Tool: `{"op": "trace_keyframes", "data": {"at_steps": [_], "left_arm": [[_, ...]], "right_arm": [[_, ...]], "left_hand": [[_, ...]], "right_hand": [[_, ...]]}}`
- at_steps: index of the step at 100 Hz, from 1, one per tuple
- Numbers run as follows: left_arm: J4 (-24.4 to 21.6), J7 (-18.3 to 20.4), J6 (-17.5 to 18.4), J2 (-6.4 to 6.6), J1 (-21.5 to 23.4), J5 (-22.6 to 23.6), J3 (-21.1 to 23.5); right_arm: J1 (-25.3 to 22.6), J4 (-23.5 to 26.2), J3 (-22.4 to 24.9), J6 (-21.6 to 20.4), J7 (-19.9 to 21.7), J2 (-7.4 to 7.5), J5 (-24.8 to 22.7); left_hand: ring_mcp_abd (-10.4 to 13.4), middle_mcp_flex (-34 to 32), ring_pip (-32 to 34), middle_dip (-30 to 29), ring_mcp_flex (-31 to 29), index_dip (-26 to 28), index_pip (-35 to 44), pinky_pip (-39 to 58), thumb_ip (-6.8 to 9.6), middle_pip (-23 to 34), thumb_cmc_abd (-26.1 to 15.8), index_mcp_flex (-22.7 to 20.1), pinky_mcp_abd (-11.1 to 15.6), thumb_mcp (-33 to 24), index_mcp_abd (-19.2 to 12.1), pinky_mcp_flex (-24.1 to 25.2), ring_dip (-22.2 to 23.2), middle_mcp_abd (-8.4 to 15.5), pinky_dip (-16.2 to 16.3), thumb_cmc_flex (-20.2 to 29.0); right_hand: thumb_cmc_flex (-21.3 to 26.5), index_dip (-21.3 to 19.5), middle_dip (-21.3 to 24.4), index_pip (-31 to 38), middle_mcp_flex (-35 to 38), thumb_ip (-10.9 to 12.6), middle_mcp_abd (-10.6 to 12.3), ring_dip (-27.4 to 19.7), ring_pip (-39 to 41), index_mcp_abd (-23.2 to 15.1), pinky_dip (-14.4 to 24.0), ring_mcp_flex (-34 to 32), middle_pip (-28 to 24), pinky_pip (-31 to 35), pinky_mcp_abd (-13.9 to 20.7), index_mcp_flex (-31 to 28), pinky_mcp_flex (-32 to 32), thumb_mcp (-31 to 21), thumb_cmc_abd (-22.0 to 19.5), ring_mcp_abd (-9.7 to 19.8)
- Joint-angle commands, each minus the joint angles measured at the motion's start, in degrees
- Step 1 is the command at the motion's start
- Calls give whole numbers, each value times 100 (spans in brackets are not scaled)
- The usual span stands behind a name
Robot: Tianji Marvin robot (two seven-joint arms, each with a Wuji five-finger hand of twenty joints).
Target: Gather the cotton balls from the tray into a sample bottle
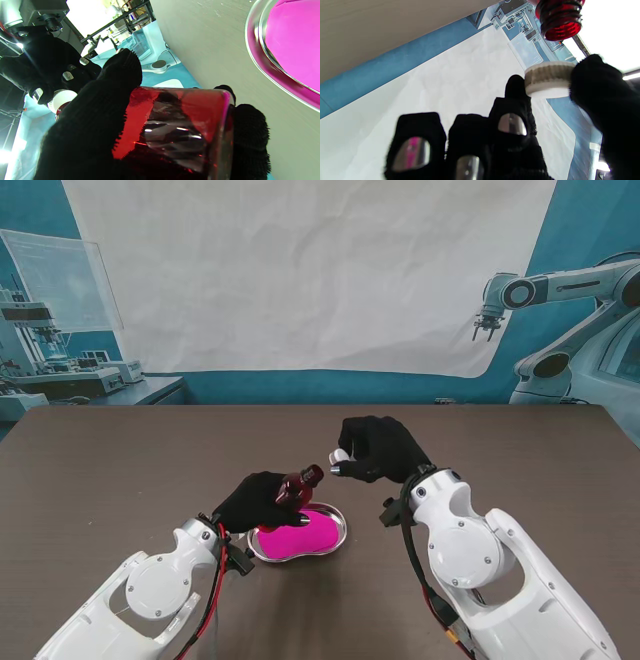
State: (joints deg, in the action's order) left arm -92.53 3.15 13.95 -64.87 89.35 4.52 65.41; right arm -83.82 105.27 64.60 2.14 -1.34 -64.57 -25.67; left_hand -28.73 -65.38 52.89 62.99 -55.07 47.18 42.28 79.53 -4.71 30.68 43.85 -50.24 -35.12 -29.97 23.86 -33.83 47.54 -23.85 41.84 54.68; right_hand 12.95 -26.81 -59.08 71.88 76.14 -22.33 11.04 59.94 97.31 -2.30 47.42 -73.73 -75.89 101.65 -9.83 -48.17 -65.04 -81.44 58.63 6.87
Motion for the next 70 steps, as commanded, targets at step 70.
{"op": "trace_keyframes", "data": {"at_steps": [70], "left_arm": [[23, 158, 156, -28, -85, -59, -55]], "right_arm": [[-29, 19, -276, -121, 10, -68, 56]], "left_hand": [[-126, -313, 349, 51, -138, 112, 981, 527, 99, 52, -2679, -908, 512, -1967, -831, 58, 143, 196, 234, 1588]], "right_hand": [[750, -64, -59, 509, 447, 602, 158, 101, 591, -148, -32, -183, -119, 869, -140, -536, -227, -815, -8, 207]]}}
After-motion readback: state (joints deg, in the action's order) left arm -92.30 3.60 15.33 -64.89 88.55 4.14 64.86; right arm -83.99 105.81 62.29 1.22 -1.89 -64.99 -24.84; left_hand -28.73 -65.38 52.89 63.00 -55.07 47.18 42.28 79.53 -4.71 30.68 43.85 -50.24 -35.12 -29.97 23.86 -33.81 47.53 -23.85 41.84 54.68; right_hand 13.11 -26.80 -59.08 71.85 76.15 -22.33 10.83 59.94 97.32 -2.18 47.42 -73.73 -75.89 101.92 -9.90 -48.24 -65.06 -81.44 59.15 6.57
